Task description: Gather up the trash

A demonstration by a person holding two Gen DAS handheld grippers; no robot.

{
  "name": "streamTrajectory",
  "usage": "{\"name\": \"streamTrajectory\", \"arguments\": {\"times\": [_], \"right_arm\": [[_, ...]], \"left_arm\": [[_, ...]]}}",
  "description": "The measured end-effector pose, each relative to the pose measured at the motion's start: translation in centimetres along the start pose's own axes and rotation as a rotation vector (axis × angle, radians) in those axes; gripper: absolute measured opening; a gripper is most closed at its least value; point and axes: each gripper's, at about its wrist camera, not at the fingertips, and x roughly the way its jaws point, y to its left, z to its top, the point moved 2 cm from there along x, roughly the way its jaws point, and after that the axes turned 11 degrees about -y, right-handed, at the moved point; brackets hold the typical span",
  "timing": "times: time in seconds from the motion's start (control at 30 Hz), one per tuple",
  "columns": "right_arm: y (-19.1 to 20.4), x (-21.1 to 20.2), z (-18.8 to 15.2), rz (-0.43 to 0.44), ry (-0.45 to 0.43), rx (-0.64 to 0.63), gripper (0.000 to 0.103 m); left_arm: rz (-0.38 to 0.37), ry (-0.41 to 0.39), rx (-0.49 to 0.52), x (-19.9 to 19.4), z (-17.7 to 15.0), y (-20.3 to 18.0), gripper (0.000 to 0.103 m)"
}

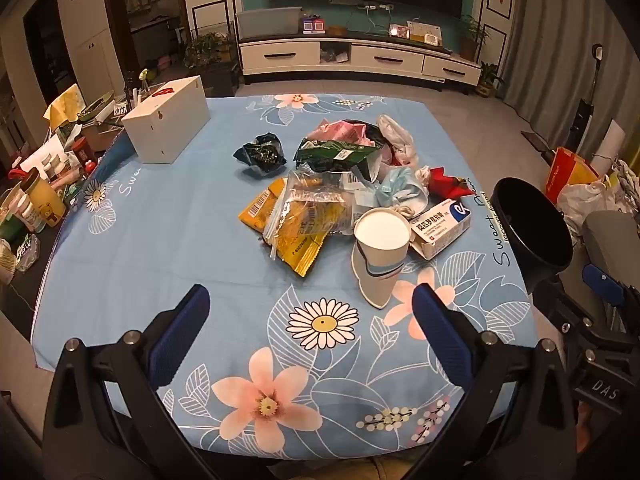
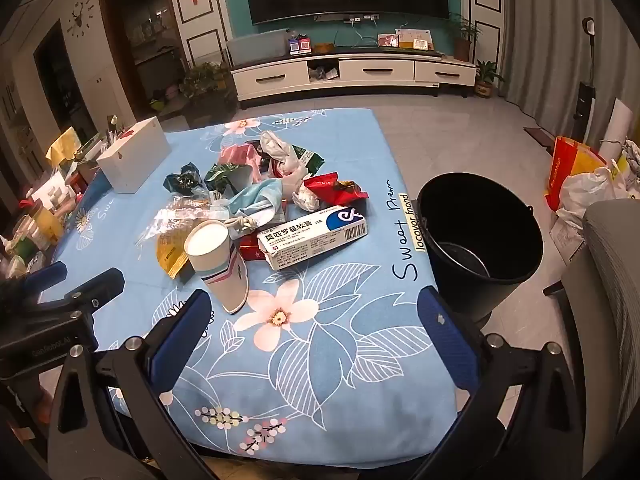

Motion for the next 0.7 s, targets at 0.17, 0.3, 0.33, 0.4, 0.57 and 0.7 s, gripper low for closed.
{"name": "streamTrajectory", "arguments": {"times": [0.17, 0.3, 0.33, 0.4, 0.57, 0.7], "right_arm": [[0.06, 0.02, -0.01, -0.001, 0.000, -0.002, 0.100], [0.08, 0.00, 0.00, 0.000, -0.001, -0.003, 0.100], [0.08, 0.04, -0.03, 0.001, -0.002, -0.003, 0.100], [0.08, 0.09, -0.12, 0.001, -0.003, -0.003, 0.100], [0.12, 0.06, 0.12, 0.000, -0.004, -0.004, 0.100], [0.08, -0.05, 0.16, 0.000, -0.008, -0.005, 0.100]], "left_arm": [[-0.005, 0.005, -0.001, 0.03, 0.04, -0.05, 0.100], [0.000, 0.000, -0.001, 0.07, -0.01, 0.01, 0.100], [0.001, 0.000, 0.000, 0.10, -0.02, 0.01, 0.100], [0.001, -0.001, 0.001, 0.35, -0.17, 0.17, 0.100], [0.002, -0.006, 0.011, -0.09, 0.12, 0.23, 0.100], [0.000, -0.010, 0.015, -0.05, 0.20, 0.47, 0.100]]}}
